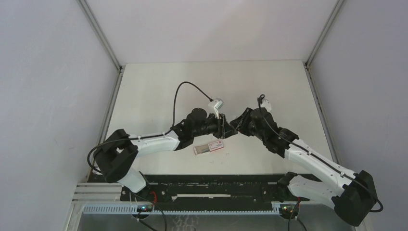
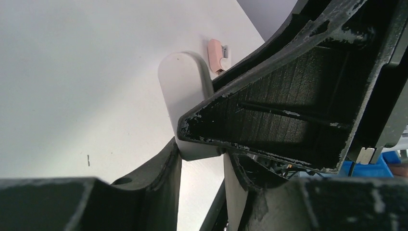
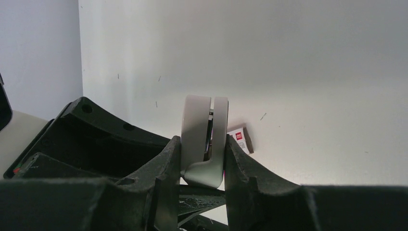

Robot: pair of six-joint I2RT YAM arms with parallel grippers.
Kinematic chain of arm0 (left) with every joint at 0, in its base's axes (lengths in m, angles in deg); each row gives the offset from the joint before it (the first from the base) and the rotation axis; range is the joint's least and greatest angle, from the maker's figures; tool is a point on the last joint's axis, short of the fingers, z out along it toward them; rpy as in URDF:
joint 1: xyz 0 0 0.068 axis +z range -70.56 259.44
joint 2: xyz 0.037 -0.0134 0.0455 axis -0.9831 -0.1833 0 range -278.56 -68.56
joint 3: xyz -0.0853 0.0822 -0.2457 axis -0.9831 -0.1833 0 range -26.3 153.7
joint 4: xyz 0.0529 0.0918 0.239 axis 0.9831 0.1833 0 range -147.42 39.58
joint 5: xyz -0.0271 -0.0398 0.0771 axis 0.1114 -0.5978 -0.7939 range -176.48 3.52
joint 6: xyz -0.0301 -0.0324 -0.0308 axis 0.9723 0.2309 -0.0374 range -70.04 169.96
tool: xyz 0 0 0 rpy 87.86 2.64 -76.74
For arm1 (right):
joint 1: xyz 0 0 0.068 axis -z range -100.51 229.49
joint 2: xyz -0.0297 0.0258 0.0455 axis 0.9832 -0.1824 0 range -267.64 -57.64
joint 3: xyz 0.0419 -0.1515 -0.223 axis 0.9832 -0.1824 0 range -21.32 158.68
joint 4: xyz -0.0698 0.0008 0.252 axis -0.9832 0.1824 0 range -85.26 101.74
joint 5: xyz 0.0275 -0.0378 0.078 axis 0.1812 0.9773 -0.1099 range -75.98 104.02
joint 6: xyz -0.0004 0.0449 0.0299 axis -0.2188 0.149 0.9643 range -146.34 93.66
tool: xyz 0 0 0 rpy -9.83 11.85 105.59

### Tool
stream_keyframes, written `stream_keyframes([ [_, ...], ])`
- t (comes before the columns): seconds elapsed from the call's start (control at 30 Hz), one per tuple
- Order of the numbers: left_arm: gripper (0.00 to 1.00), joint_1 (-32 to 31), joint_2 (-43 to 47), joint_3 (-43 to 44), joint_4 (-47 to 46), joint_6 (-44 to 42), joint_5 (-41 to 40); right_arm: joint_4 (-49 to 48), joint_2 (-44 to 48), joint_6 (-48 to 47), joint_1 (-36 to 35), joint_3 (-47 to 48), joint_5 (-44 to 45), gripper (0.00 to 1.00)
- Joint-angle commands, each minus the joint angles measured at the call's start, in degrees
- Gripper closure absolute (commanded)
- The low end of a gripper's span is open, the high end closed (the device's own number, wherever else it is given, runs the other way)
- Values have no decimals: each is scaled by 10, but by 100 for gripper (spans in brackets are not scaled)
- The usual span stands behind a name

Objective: Load the staples into the stapler

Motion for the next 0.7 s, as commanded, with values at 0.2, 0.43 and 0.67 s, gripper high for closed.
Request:
stream_keyframes([
  [0.2, 100, 7, 8, 31, -19, -32, -31, -26, 43, -35, -33, -8, -11, 82],
  [0.43, 100, 7, 31, 7, 7, -35, -46, -7, 57, -76, -11, -12, -15, 44],
  [0.67, 100, 7, 41, -8, 36, -46, -58, -11, 81, -119, 26, -13, -56, 20],
])
